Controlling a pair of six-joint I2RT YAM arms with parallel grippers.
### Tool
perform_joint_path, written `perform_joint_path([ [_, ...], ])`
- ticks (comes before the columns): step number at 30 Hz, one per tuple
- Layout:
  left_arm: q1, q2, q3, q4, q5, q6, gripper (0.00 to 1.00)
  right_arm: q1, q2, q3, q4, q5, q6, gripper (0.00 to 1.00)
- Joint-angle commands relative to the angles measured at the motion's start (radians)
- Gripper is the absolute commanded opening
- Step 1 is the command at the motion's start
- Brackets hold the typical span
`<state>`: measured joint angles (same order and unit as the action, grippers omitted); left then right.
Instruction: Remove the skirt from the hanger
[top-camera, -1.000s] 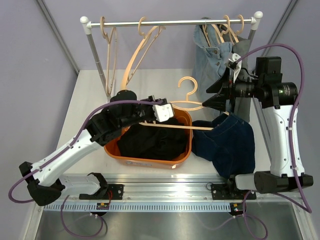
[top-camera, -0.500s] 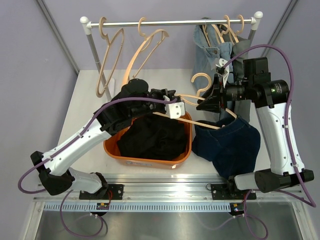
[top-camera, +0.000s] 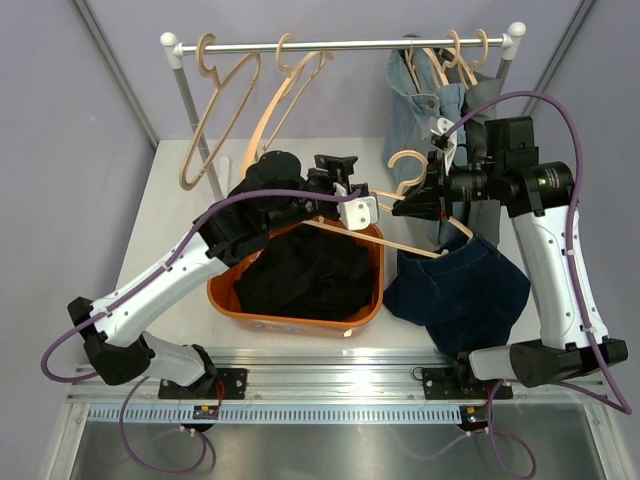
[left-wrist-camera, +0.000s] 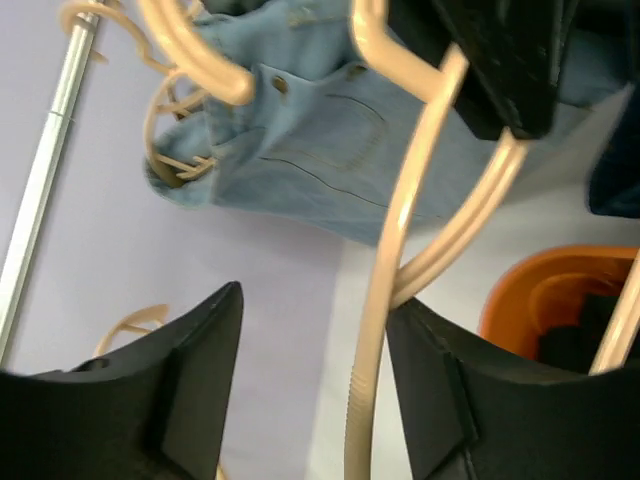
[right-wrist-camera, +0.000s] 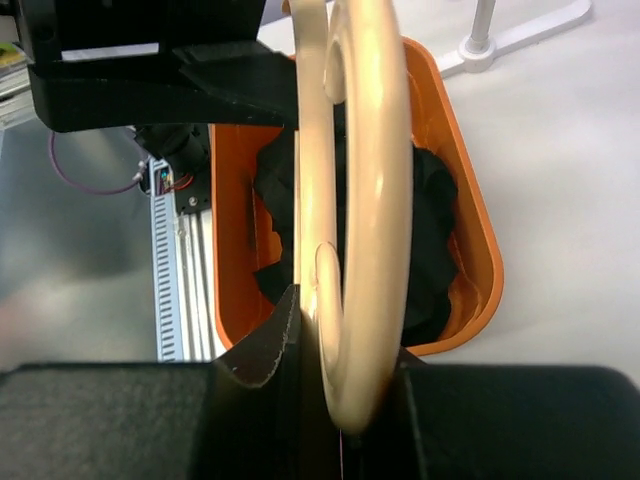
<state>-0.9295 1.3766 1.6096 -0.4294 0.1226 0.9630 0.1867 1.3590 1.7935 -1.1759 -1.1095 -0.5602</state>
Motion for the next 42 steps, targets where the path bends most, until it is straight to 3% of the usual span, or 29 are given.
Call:
perform_joint_path([
  [1,-0.003,-0.011,0.045,0.306,-0.116,-0.157,0.88,-0.003,-0.078,-0.022,0.140,-0.030,0.041,0.00],
  [3,-0.003,-0.005,0.096,0.281,-0.138,-0.234,0.99,-0.018,-0.104,-0.057,0.233,-0.020,0.094,0.00],
  [6,-0.003,-0.019,0.122,0.251,-0.143,-0.340,0.99,-0.049,-0.138,-0.123,0.376,-0.006,0.170,0.00],
  [11,-0.005,-0.102,0.036,0.339,-0.190,-0.479,0.99,-0.076,-0.175,-0.192,0.513,0.025,0.212,0.00],
  [14,-0.003,-0.149,-0.008,0.359,-0.227,-0.543,0.99,-0.081,-0.215,-0.262,0.700,0.075,0.328,0.00],
  [15,-0.003,-0.163,-0.022,0.365,-0.238,-0.553,0.99,-0.081,-0.242,-0.294,0.852,0.098,0.368,0.00],
  [19,-0.005,-0.256,-0.149,0.415,-0.284,-0.598,0.99,-0.079,-0.262,-0.425,1.157,0.276,0.532,0.00],
  [31,-0.005,-0.473,-0.375,0.422,-0.435,-0.724,0.99,-0.026,-0.092,-0.247,0.964,0.634,0.551,0.00],
  [42,-0.005,-0.536,-0.416,0.391,-0.460,-0.773,0.99,0.129,0.097,-0.027,0.886,0.974,0.545,0.00],
])
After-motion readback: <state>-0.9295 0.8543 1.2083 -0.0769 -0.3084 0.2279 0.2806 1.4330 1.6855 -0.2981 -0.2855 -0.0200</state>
